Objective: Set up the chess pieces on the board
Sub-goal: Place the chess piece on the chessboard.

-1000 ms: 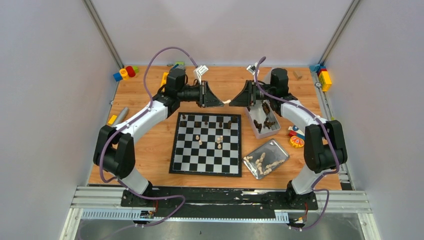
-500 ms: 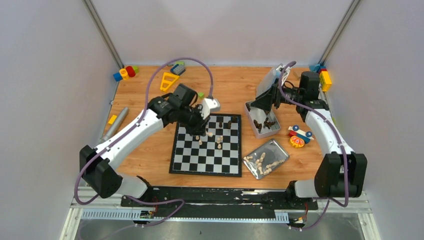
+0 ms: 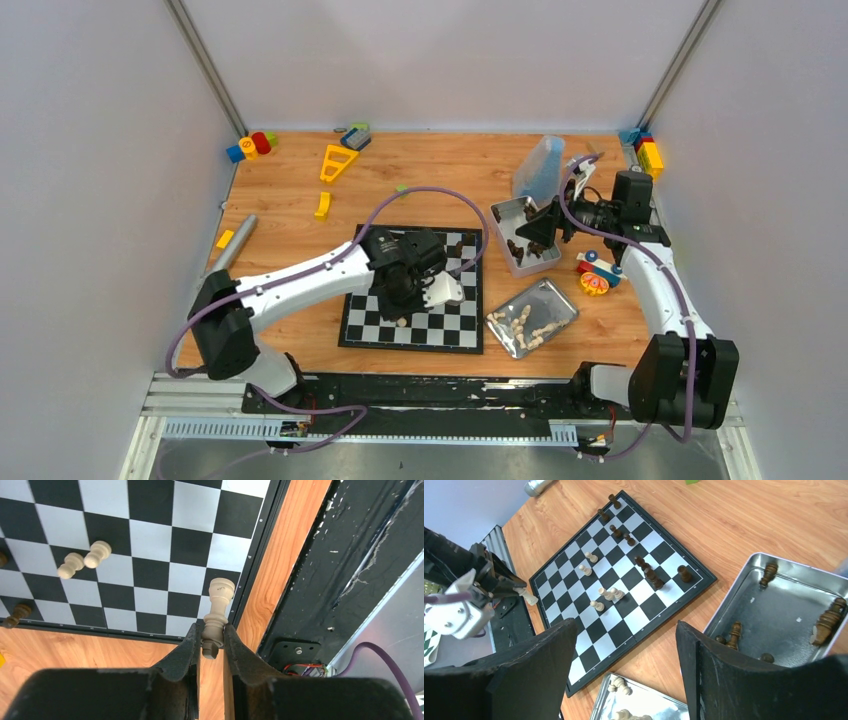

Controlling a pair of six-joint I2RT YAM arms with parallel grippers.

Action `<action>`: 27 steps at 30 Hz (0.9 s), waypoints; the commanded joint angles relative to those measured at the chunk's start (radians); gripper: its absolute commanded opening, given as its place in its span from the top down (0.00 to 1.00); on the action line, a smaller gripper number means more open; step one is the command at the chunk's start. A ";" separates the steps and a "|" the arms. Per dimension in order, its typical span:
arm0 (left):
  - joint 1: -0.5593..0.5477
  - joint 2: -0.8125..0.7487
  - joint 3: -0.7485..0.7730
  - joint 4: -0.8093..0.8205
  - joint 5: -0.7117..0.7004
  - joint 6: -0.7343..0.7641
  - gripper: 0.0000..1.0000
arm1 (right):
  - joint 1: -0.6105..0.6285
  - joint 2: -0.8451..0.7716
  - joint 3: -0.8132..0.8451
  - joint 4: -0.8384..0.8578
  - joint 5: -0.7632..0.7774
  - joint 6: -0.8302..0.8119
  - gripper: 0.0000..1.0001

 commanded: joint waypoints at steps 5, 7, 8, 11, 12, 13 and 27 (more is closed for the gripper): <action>-0.052 0.106 0.045 -0.014 -0.072 0.009 1.00 | -0.044 -0.029 0.002 -0.017 -0.020 -0.078 0.27; -0.062 0.130 0.051 -0.014 -0.075 0.009 1.00 | -0.051 -0.027 0.002 -0.021 -0.027 -0.082 0.27; -0.069 0.137 0.055 -0.014 -0.076 0.008 1.00 | -0.053 -0.027 0.002 -0.023 -0.030 -0.084 0.27; -0.087 0.164 0.063 -0.013 -0.081 0.001 0.99 | -0.058 -0.023 0.002 -0.026 -0.037 -0.088 0.27; -0.091 0.171 0.066 -0.013 -0.081 0.000 0.99 | -0.059 -0.019 0.002 -0.026 -0.037 -0.089 0.27; -0.098 0.174 0.068 -0.013 -0.086 -0.002 0.99 | -0.059 -0.016 0.002 -0.027 -0.037 -0.090 0.27; -0.147 0.226 0.069 -0.004 -0.135 -0.014 0.97 | -0.063 0.017 0.006 -0.039 -0.040 -0.098 0.27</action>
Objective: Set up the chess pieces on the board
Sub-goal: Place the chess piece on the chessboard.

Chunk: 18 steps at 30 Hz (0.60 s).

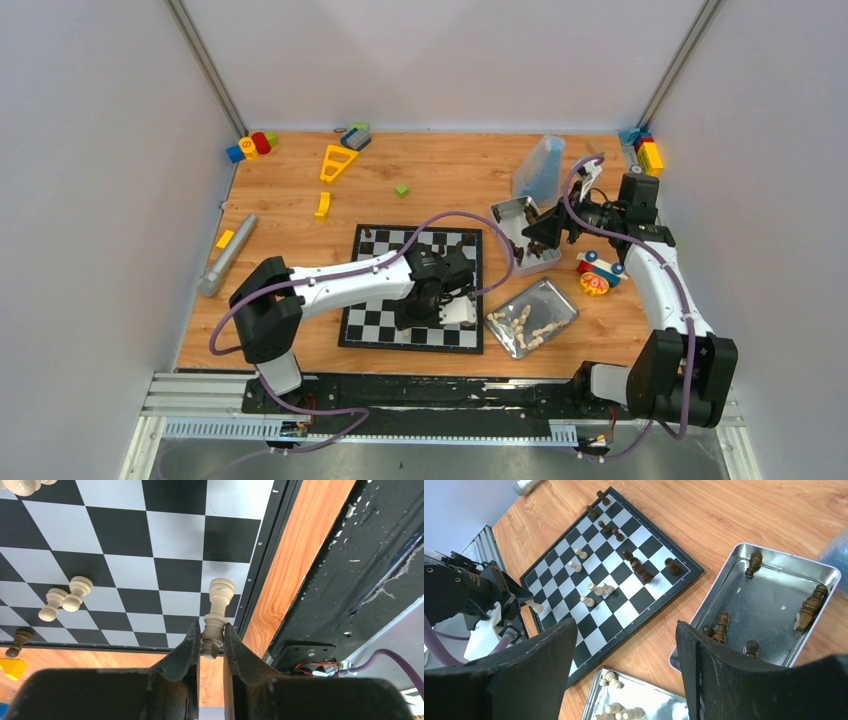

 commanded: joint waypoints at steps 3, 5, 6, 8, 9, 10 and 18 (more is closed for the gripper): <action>-0.021 0.011 0.025 0.001 -0.036 -0.008 0.97 | -0.006 0.016 0.007 0.000 -0.036 -0.037 0.27; -0.025 0.015 0.019 0.002 -0.041 -0.008 0.96 | -0.007 0.016 0.009 -0.002 -0.037 -0.039 0.27; -0.025 0.018 0.017 0.003 -0.042 -0.008 0.96 | -0.007 0.016 0.009 -0.003 -0.037 -0.040 0.27; -0.026 0.024 0.012 0.004 -0.041 -0.009 0.96 | -0.007 0.017 0.008 -0.005 -0.038 -0.041 0.27; -0.029 0.026 0.010 0.004 -0.041 -0.011 0.96 | -0.007 0.016 0.009 -0.004 -0.040 -0.042 0.27; -0.031 0.029 0.009 0.004 -0.040 -0.011 0.96 | -0.007 0.016 0.009 -0.005 -0.039 -0.042 0.27; -0.036 0.037 0.004 0.005 -0.041 -0.011 0.96 | -0.008 0.024 0.012 -0.011 -0.043 -0.047 0.27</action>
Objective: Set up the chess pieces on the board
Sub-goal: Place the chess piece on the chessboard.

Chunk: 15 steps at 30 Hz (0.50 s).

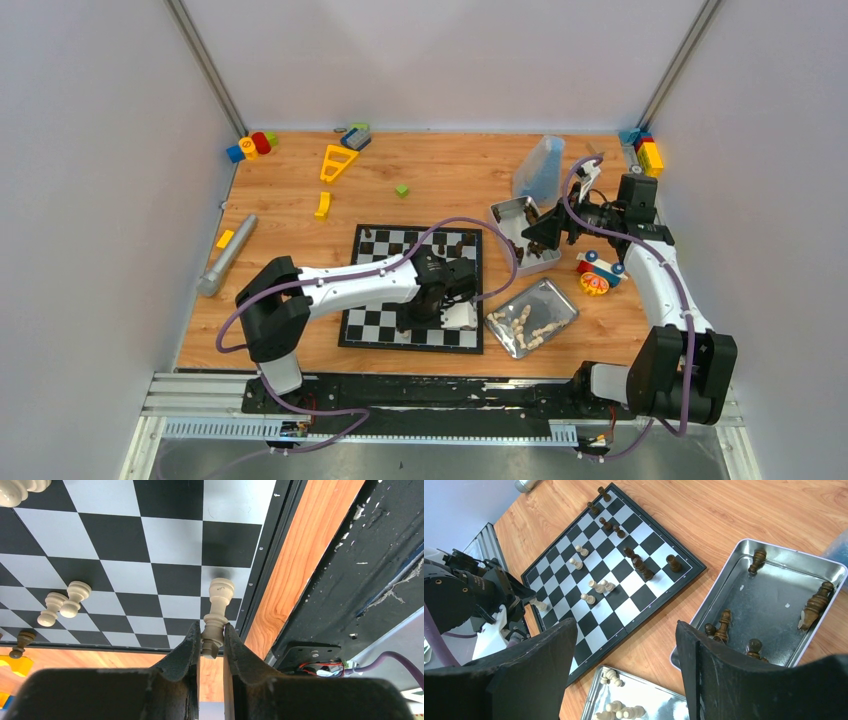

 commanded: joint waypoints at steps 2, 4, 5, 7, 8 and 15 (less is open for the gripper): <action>-0.014 0.008 0.001 0.003 -0.004 -0.008 0.96 | -0.008 0.009 0.012 0.002 -0.038 -0.033 0.27; -0.016 0.010 -0.001 0.003 -0.006 -0.008 0.96 | -0.009 0.010 0.012 0.001 -0.039 -0.033 0.27; -0.016 0.011 -0.002 0.001 -0.006 -0.009 0.96 | -0.010 0.011 0.012 0.000 -0.040 -0.033 0.27; -0.019 0.012 -0.005 0.000 -0.007 -0.010 0.96 | -0.010 0.014 0.012 -0.001 -0.041 -0.033 0.27; -0.020 0.013 -0.006 0.000 -0.012 -0.009 0.96 | -0.010 0.015 0.013 -0.002 -0.041 -0.033 0.27; -0.024 0.018 -0.007 0.000 -0.016 -0.011 0.95 | -0.011 0.013 0.014 -0.005 -0.043 -0.035 0.27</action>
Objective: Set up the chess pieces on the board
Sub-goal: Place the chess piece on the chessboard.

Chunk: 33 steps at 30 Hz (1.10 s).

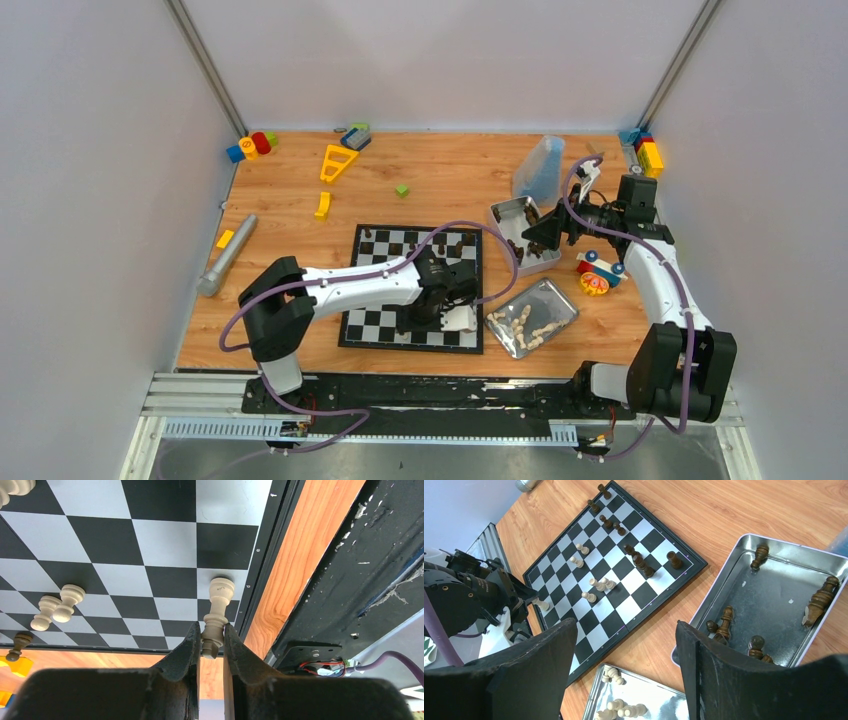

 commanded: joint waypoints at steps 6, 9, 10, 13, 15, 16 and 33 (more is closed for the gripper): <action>-0.017 0.007 -0.003 -0.001 -0.009 -0.011 0.90 | -0.010 0.007 0.014 0.005 -0.042 -0.032 0.27; -0.018 0.008 -0.005 0.002 -0.012 -0.013 0.85 | -0.010 0.007 0.015 0.004 -0.043 -0.033 0.27; -0.019 0.008 -0.003 0.002 -0.012 -0.015 0.81 | -0.010 0.008 0.014 0.004 -0.042 -0.034 0.27; -0.020 0.004 0.002 0.003 -0.013 -0.017 0.72 | -0.011 0.009 0.015 0.003 -0.043 -0.035 0.27; -0.021 0.000 0.004 0.002 -0.011 -0.020 0.65 | -0.011 0.008 0.015 0.003 -0.042 -0.035 0.27; -0.022 -0.001 0.004 0.002 -0.009 -0.020 0.61 | -0.011 0.009 0.015 0.002 -0.043 -0.035 0.27; 0.015 -0.186 0.016 0.034 -0.046 -0.010 0.29 | -0.008 0.008 0.046 -0.051 0.018 -0.035 0.27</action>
